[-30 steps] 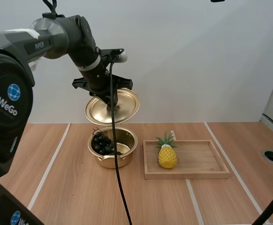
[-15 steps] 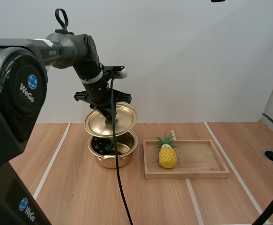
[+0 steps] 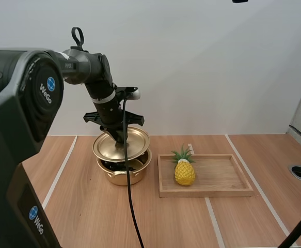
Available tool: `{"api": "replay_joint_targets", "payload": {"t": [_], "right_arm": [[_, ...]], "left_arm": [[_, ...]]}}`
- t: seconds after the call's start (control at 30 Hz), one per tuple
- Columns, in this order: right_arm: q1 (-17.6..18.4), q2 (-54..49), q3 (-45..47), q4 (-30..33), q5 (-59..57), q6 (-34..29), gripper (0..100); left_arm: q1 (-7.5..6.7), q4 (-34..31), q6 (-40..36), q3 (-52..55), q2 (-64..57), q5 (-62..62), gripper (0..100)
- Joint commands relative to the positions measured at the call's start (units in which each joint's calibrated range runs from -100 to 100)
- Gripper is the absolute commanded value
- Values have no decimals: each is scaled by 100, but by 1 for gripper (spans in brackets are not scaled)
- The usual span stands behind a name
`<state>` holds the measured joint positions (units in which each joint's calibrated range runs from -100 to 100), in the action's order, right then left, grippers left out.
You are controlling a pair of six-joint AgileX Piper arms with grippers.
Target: Open the pot, put the grape inside, and close it
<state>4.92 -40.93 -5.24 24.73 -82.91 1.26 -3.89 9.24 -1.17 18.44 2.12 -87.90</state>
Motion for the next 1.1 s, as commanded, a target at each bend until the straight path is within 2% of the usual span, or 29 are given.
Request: {"api": "replay_joint_targets", "payload": {"t": [0.0, 0.57, 0.7, 0.9, 1.07], "right_arm": [[-19, -84, -71, 83, -28, 16, 100], [-19, -84, -71, 83, -220, 16, 100], [-19, -84, -71, 83, -220, 16, 100], [-19, -84, -71, 83, -220, 16, 100], [-19, -84, -71, 83, -220, 16, 100]], "left_arm": [[-15, -16, -26, 151, -14, 223, 0], [-15, -6, 57, 430, 166, 503, 0], [-15, 6, 144, 638, 235, 896, 0], [-15, 434, 667, 994, 301, 1431, 0], [-15, 449, 719, 1022, 301, 1441, 0]]}}
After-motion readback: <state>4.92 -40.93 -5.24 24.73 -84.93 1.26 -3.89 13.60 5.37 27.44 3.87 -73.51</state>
